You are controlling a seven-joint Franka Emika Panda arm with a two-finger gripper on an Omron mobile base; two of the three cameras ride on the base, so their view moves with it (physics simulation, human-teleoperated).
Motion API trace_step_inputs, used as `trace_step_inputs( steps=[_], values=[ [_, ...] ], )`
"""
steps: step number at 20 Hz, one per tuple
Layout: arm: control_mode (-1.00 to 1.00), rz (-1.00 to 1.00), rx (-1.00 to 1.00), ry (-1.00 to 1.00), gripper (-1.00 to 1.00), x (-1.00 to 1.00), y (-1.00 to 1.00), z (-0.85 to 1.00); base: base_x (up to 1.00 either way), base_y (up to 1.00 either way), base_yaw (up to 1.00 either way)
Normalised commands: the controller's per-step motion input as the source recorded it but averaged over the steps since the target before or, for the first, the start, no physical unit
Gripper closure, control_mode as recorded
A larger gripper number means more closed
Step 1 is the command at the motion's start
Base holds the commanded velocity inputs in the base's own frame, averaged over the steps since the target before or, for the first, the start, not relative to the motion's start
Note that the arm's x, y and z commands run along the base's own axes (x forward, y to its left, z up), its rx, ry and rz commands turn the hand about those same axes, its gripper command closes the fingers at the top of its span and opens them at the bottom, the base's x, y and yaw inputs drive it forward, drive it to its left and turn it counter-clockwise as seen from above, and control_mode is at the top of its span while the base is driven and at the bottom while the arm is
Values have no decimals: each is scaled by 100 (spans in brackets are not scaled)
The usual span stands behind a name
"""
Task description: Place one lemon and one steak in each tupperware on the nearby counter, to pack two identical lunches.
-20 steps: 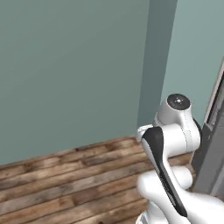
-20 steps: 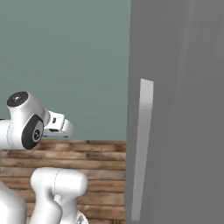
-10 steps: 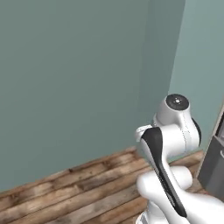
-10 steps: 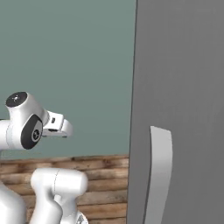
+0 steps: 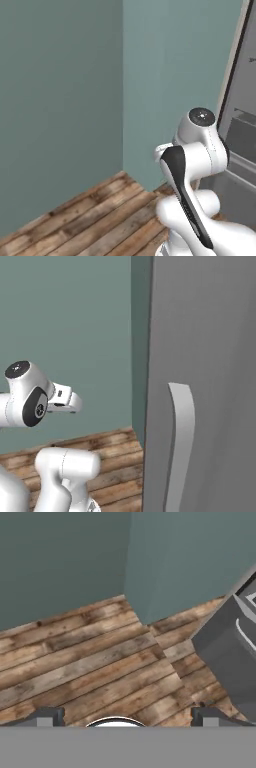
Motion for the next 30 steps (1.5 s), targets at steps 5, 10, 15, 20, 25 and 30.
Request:
trace_step_inputs(
  steps=[5,10,15,20,25,30],
  values=[
    [100,0,0,0,-100,0,0,0,-22,8,-47],
    [100,0,0,0,-100,0,0,0,-37,11,-46],
    [100,0,0,0,-100,0,0,0,-39,16,-47],
    [100,0,0,0,-100,0,0,0,-46,23,-49],
    [100,0,0,0,-100,0,0,0,-81,30,-47],
    [100,0,0,0,-100,0,0,0,-71,51,-49]
  ],
)
